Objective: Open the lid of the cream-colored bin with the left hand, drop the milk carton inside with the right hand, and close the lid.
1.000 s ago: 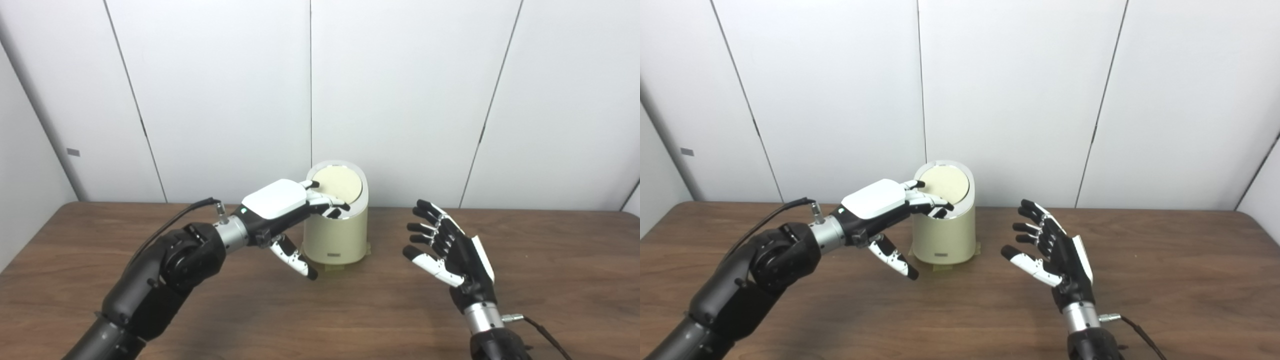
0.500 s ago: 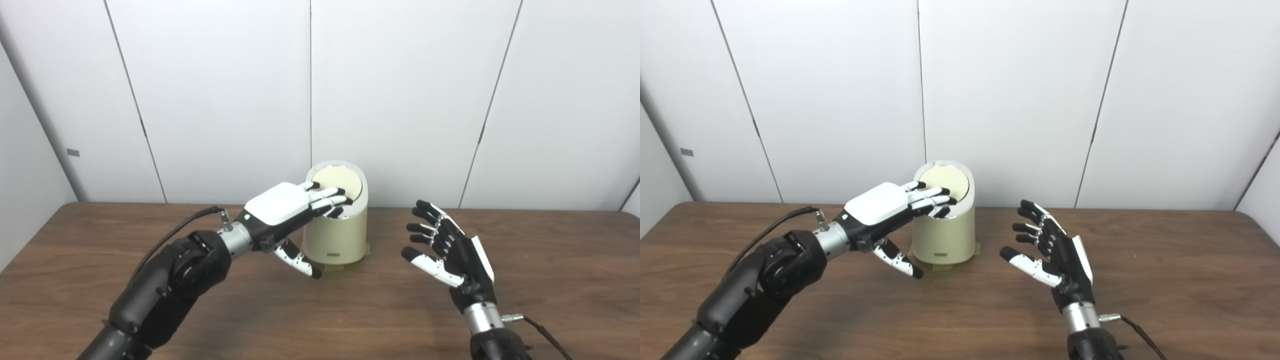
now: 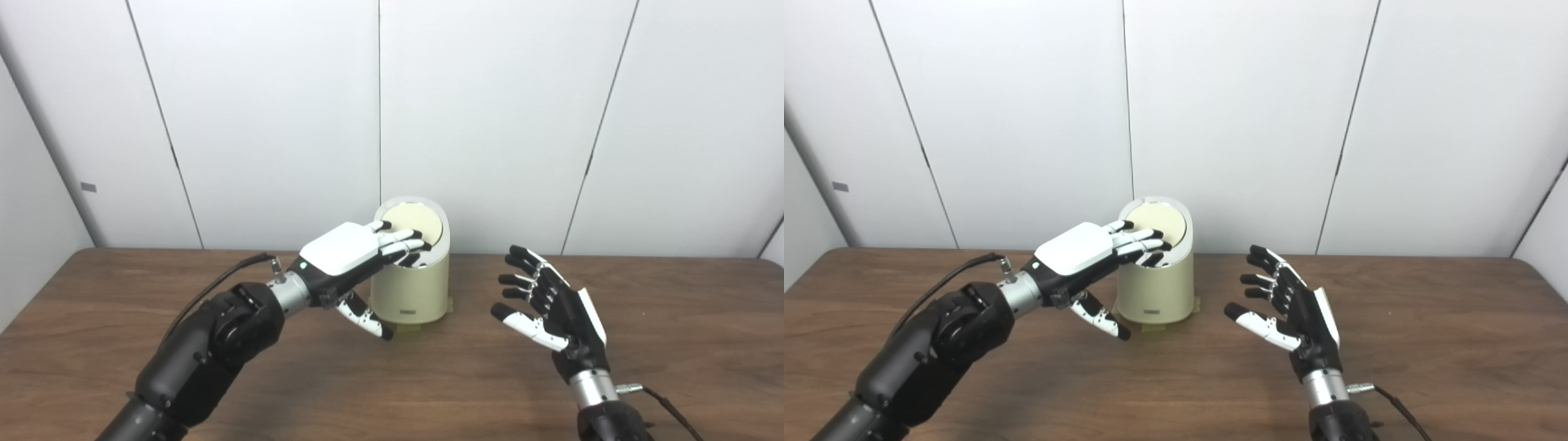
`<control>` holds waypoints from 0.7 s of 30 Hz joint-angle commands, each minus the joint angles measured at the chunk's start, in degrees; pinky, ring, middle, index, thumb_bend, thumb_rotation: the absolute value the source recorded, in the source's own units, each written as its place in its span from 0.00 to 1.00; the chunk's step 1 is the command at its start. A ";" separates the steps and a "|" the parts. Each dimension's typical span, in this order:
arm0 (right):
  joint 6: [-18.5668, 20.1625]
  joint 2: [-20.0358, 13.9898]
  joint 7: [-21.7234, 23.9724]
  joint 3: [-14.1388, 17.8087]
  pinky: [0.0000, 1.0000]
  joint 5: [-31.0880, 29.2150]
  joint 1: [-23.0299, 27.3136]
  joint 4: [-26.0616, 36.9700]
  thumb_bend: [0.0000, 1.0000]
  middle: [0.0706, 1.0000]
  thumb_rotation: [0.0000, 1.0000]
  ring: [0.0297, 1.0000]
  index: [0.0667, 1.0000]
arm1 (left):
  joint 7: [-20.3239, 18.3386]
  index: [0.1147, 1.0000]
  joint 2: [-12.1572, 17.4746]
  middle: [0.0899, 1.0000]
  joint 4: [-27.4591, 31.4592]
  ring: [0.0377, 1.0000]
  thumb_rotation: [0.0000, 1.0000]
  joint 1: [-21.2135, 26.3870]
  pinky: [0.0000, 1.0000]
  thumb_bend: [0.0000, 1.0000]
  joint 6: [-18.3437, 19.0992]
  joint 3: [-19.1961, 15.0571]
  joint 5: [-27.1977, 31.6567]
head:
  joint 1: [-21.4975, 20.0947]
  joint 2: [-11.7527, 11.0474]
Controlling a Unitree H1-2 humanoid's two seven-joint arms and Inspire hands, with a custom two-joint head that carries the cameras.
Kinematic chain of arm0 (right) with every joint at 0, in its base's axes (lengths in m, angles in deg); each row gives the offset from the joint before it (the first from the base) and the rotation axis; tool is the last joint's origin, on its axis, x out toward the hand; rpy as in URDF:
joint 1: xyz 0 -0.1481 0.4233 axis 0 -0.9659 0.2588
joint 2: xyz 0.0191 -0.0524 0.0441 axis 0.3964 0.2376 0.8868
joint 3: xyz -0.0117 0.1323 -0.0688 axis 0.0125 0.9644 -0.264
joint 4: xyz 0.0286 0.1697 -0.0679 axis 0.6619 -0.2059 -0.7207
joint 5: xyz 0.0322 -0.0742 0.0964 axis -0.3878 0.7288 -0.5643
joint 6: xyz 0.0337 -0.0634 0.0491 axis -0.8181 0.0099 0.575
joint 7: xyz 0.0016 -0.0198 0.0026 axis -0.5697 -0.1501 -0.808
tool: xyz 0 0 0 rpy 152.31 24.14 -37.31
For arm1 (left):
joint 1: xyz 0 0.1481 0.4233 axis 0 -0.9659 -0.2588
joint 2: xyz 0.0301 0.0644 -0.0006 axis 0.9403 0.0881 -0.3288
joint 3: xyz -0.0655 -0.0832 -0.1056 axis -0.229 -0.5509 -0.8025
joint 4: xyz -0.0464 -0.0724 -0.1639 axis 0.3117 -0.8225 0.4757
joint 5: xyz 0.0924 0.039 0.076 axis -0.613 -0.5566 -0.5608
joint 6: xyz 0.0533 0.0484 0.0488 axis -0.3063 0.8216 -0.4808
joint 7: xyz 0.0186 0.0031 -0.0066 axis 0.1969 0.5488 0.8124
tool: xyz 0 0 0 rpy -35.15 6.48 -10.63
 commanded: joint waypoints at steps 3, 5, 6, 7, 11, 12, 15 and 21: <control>-1.27 -0.40 0.13 0.28 0.68 -0.40 1.79 1.65 0.75 0.81 0.39 0.72 0.80 | -6.45 0.84 1.08 0.85 0.23 0.78 0.21 1.84 1.00 0.86 6.68 1.87 -4.57 | -0.04 0.11; -1.36 -0.44 0.03 0.27 0.68 -0.17 1.74 1.72 0.76 0.81 0.39 0.73 0.79 | -8.16 0.81 1.29 0.82 0.89 0.77 0.22 2.10 1.00 0.88 8.35 2.58 -5.43 | -0.08 0.19; -1.64 -0.52 0.00 0.23 0.67 0.00 1.73 1.65 0.76 0.81 0.39 0.72 0.79 | -8.75 0.80 1.35 0.81 1.11 0.77 0.22 2.19 1.00 0.88 8.93 2.80 -5.62 | -0.07 0.23; -1.64 -0.53 -0.03 0.23 0.67 0.08 1.72 1.68 0.75 0.81 0.39 0.72 0.80 | -9.39 0.80 1.43 0.81 1.38 0.77 0.22 2.25 1.00 0.88 9.49 3.01 -5.73 | -0.07 0.23; -1.32 -0.73 -0.05 0.18 0.68 0.33 1.51 2.08 0.75 0.81 0.40 0.72 0.79 | -10.57 0.80 1.63 0.81 1.85 0.76 0.24 2.27 1.00 0.89 10.99 3.56 -5.57 | -0.03 0.36; -1.42 -0.77 0.02 0.19 0.68 0.23 1.49 2.06 0.74 0.81 0.40 0.72 0.79 | -10.84 0.80 1.64 0.81 1.89 0.77 0.24 2.26 1.00 0.89 11.36 3.63 -5.43 | -0.02 0.40; -1.23 -0.78 0.12 0.29 0.67 -0.08 1.39 2.14 0.75 0.81 0.40 0.72 0.79 | -12.19 0.81 1.65 0.83 2.03 0.78 0.27 2.31 1.00 0.90 12.60 3.90 -5.53 | 0.04 0.54; -0.88 -0.94 -0.15 0.05 0.68 0.99 1.10 2.91 0.73 0.81 0.40 0.72 0.79 | -13.75 0.81 1.70 0.83 2.58 0.75 0.26 2.15 1.00 0.89 14.09 4.45 -5.13 | 0.11 0.57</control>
